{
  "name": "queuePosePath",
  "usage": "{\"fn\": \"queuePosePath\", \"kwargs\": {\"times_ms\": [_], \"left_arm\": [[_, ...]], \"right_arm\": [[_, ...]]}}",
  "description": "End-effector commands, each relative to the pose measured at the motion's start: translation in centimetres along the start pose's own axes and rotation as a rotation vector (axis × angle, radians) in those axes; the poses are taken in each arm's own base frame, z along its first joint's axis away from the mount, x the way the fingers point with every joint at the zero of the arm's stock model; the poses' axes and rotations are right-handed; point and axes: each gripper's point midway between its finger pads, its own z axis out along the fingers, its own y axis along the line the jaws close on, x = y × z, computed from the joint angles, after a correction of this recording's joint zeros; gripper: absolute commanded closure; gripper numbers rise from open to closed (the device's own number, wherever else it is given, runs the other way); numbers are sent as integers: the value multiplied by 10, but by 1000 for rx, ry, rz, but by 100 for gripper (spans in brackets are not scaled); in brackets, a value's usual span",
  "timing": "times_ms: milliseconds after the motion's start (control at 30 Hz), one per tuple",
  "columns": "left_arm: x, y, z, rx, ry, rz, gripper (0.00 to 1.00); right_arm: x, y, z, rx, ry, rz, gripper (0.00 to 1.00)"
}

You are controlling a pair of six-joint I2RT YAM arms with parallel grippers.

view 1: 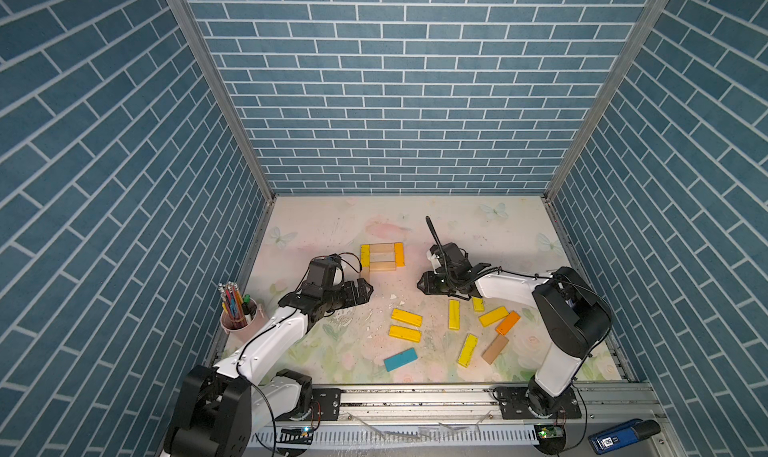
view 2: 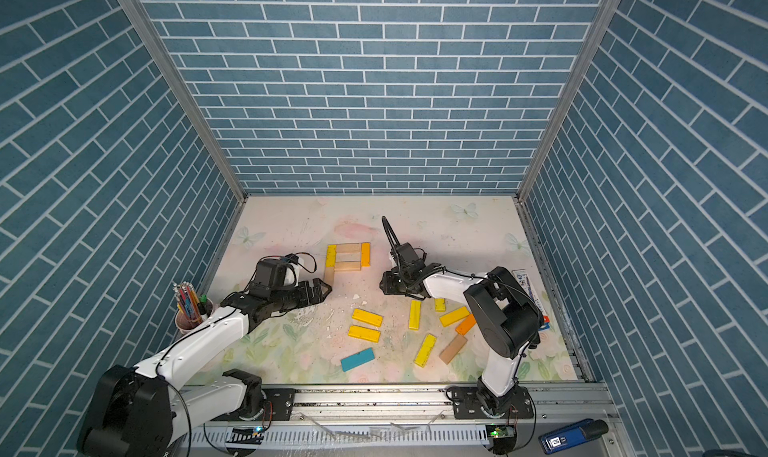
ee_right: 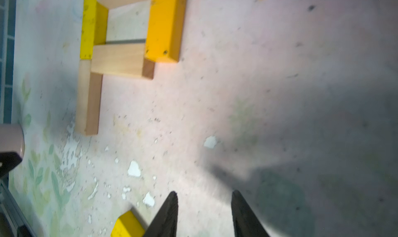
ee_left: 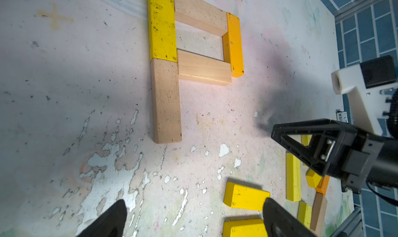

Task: Assemble the number 8 with building blocks
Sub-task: Assemble the building block at the center of the board, then pick up the building block from the center of the board.

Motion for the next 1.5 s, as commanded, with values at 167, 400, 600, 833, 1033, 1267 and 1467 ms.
{"fn": "queuePosePath", "kwargs": {"times_ms": [167,400,600,833,1033,1267,1467], "left_arm": [[4,7,-6,-19,-15,-34,0],[9,10,-8,-21,-21,-44,0],[12,14,-11,-28,-33,-45,0],[15,20,-15,-53,-38,-47,0],[15,24,-17,-69,-43,-40,0],[17,26,-18,-75,-41,-39,1],[19,25,-18,-71,-39,-37,0]], "right_arm": [[27,29,-20,62,3,-208,57],[59,46,-25,102,59,-320,57],[85,58,-23,130,106,-400,53],[101,65,-18,165,155,-478,51],[103,72,-12,163,176,-511,51],[95,56,-7,289,172,-511,52],[91,45,-9,356,171,-519,50]]}}
